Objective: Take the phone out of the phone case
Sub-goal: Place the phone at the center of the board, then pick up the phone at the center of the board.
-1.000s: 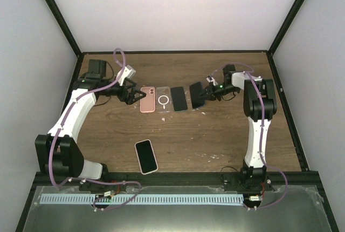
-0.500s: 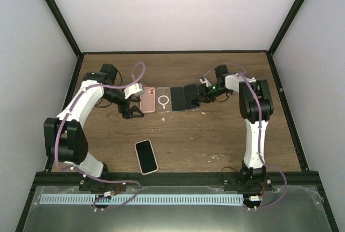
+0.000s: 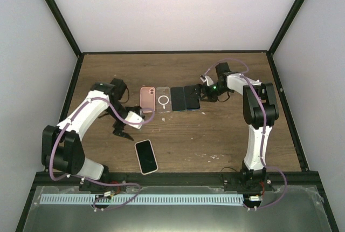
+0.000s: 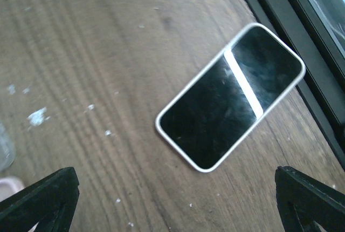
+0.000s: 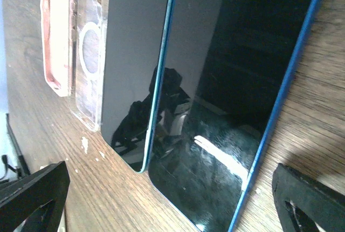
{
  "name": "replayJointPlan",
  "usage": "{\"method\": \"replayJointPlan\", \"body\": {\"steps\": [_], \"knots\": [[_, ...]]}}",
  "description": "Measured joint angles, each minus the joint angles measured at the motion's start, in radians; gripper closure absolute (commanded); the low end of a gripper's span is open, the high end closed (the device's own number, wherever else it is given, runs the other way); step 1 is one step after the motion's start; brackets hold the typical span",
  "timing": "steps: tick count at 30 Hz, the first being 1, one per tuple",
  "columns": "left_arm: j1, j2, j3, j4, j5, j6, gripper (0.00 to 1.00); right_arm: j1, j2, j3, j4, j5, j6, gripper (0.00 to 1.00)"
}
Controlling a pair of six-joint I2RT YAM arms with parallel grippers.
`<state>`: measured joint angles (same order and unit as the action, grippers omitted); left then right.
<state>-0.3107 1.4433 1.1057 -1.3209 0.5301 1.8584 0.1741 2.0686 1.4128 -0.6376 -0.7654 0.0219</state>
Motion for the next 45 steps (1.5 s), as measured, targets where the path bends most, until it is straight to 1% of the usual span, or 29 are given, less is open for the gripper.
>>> {"method": "replayJointPlan", "body": {"steps": [5,9,15,24,29,36,38,41,44,45], "knots": [[-0.062,-0.007,-0.039,0.01,-0.031,0.066,0.0,-0.018,-0.065,-0.057,-0.017,0.058,-0.045,0.0],[-0.127,-0.028,-0.123,0.059,-0.073,0.088,0.0,-0.031,-0.121,-0.081,-0.031,0.088,-0.071,0.0],[-0.266,-0.058,-0.241,0.167,-0.145,0.084,0.0,-0.051,-0.13,-0.082,-0.034,0.095,-0.074,0.0],[-0.394,-0.057,-0.319,0.338,-0.22,0.082,0.0,-0.068,-0.13,-0.083,-0.035,0.097,-0.074,0.0],[-0.44,-0.028,-0.324,0.387,-0.247,0.089,0.0,-0.073,-0.13,-0.083,-0.037,0.097,-0.074,0.0],[-0.448,0.037,-0.324,0.402,-0.305,0.149,0.0,-0.082,-0.134,-0.082,-0.052,0.086,-0.079,0.0],[-0.449,0.055,-0.324,0.399,-0.324,0.171,0.02,-0.084,-0.136,-0.082,-0.057,0.084,-0.084,0.0],[-0.451,0.089,-0.315,0.406,-0.344,0.192,0.08,-0.088,-0.142,-0.082,-0.062,0.072,-0.093,0.0],[-0.452,0.129,-0.282,0.402,-0.361,0.207,0.18,-0.091,-0.153,-0.082,-0.064,0.056,-0.109,0.0],[-0.454,0.141,-0.269,0.399,-0.366,0.211,0.21,-0.091,-0.16,-0.082,-0.065,0.049,-0.117,0.0]]}}
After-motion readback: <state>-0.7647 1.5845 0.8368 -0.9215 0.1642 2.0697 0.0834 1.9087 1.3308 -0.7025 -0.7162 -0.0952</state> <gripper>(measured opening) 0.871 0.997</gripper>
